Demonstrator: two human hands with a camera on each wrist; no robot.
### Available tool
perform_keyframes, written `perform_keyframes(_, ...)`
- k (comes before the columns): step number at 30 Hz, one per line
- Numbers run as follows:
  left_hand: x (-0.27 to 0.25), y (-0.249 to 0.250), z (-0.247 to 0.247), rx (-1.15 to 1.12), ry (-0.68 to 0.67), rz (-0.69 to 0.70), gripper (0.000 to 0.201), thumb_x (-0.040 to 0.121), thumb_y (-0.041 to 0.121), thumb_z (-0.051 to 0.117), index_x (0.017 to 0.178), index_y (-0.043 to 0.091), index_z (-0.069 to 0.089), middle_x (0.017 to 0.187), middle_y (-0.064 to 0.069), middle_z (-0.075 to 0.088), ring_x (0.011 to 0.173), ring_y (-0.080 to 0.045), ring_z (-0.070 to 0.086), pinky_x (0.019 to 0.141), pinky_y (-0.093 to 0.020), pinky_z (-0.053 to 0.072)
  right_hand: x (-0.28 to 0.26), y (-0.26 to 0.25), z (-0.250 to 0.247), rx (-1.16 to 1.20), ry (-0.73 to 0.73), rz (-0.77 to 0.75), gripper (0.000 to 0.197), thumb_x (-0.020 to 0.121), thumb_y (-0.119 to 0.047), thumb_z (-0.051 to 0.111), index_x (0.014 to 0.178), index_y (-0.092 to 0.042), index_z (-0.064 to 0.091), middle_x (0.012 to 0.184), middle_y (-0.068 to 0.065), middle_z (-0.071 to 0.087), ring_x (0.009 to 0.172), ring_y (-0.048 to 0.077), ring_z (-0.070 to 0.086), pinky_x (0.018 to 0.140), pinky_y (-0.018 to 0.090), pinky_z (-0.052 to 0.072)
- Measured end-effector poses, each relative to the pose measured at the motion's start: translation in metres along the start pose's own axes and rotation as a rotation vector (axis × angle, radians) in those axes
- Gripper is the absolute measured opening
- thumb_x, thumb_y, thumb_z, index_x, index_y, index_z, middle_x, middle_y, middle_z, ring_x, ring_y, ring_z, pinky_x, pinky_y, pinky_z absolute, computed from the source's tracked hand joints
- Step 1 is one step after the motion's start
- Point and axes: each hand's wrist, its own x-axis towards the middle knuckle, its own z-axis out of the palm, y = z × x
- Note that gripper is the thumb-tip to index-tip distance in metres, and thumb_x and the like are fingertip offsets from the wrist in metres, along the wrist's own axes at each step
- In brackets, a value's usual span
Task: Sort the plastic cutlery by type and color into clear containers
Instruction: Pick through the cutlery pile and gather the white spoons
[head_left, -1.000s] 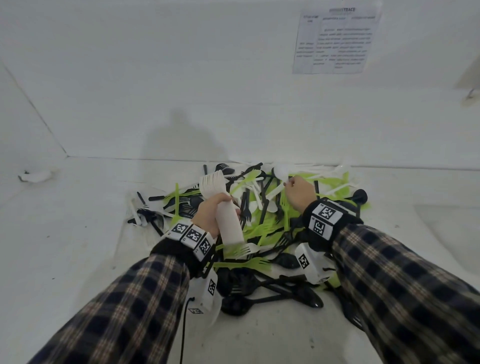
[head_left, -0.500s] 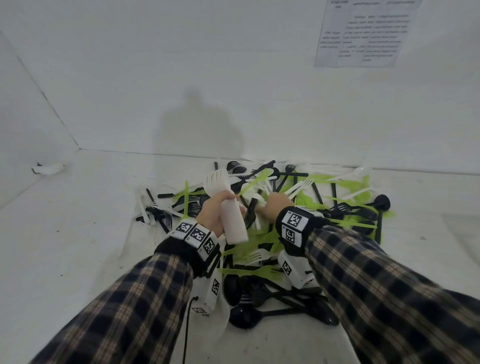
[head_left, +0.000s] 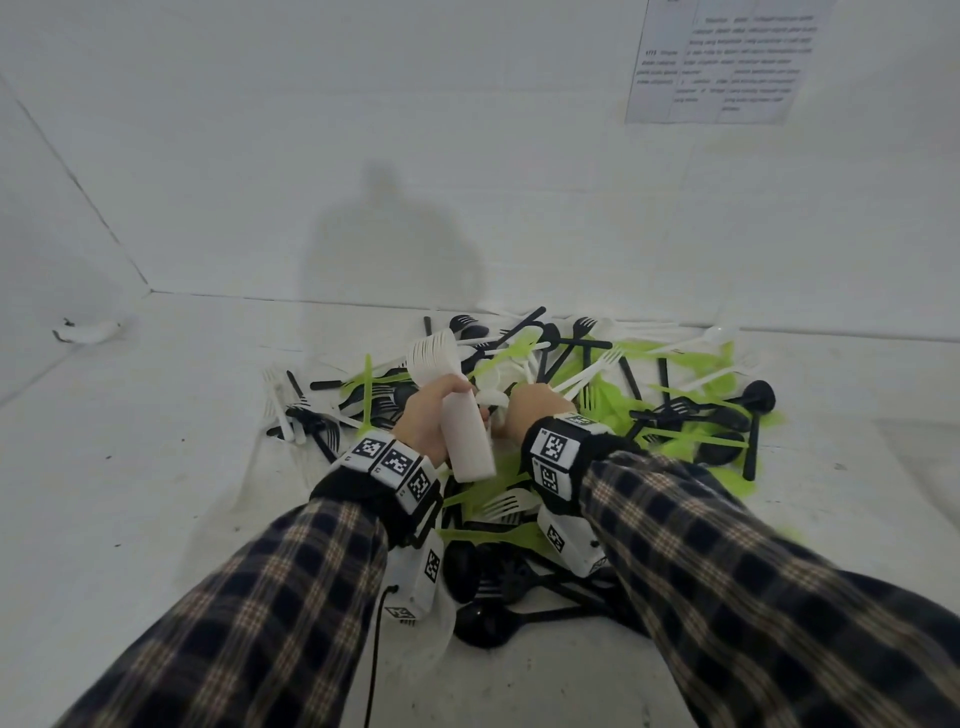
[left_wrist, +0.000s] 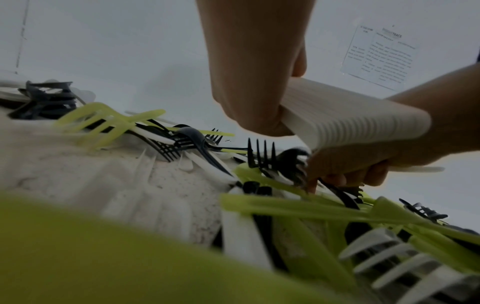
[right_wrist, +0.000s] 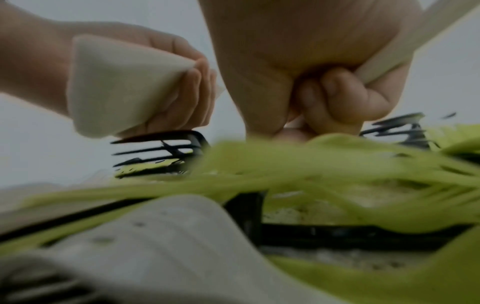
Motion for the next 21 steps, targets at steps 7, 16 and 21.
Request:
perform_keyframes(7, -0.001, 0.002, -0.006, -0.018, -0.002, 0.037, 0.006, 0.086, 0.011, 0.054, 0.082, 0.006, 0.053, 0.074, -0.011, 0.054, 0.053, -0.018, 0.061, 0.050, -0.027, 0.051, -0.001, 0.007, -0.006, 0.132, -0.023, 0.001, 0.031, 0.087, -0.029, 0.058, 0.107, -0.005, 0.055, 0.089, 0.007, 0.053, 0.082, 0.023, 0.052, 0.070, 0.029, 0.048)
perform_keyframes(16, -0.005, 0.005, -0.006, -0.019, -0.020, 0.063, 0.009, 0.084, 0.010, 0.053, 0.077, 0.005, 0.053, 0.064, -0.012, 0.055, 0.052, -0.020, 0.056, 0.055, -0.029, 0.050, -0.003, 0.022, -0.031, 0.460, -0.033, -0.025, 0.027, 0.083, -0.012, 0.057, 0.058, -0.009, 0.045, 0.060, 0.002, 0.045, 0.054, 0.014, 0.042, 0.047, 0.021, 0.032)
perform_keyframes(21, -0.005, 0.003, -0.007, 0.001, -0.004, 0.071, 0.009, 0.085, 0.011, 0.054, 0.079, 0.006, 0.054, 0.071, -0.012, 0.054, 0.055, -0.020, 0.057, 0.055, -0.029, 0.049, -0.007, 0.031, -0.037, 0.498, -0.076, 0.075, 0.036, 0.095, -0.018, 0.041, 0.060, -0.017, 0.033, 0.065, -0.001, 0.034, 0.056, 0.009, 0.031, 0.053, 0.022, 0.028)
